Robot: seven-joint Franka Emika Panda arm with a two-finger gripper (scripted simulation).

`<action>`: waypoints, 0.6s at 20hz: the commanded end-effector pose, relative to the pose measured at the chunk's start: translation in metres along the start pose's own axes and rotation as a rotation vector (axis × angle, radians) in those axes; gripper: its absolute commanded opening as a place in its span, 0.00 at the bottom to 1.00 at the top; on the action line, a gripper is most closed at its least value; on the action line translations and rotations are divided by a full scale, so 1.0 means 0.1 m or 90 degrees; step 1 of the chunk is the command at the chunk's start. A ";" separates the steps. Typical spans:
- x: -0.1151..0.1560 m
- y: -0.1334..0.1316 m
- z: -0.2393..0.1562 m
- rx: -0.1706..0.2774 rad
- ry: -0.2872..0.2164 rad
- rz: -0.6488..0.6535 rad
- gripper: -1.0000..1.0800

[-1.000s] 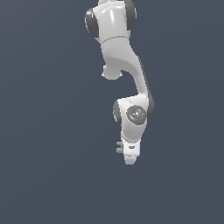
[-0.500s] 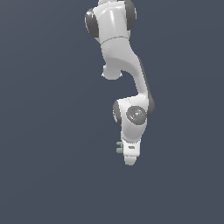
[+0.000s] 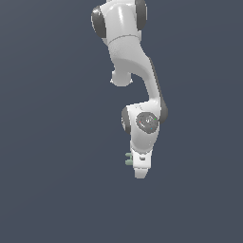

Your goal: Pick up the object and move it to a goal position.

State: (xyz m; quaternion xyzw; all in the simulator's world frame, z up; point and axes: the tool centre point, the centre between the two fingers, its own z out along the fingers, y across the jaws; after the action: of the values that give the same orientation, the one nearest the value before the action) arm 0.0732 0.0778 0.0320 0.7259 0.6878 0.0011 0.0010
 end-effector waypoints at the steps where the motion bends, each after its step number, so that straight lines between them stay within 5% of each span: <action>1: -0.04 0.02 -0.12 -0.003 0.000 -0.004 0.00; 12: -0.41 0.12 -1.23 -0.026 0.003 -0.043 0.00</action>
State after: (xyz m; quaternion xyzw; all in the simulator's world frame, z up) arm 0.0819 0.0424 0.1359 0.7058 0.7081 0.0142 0.0119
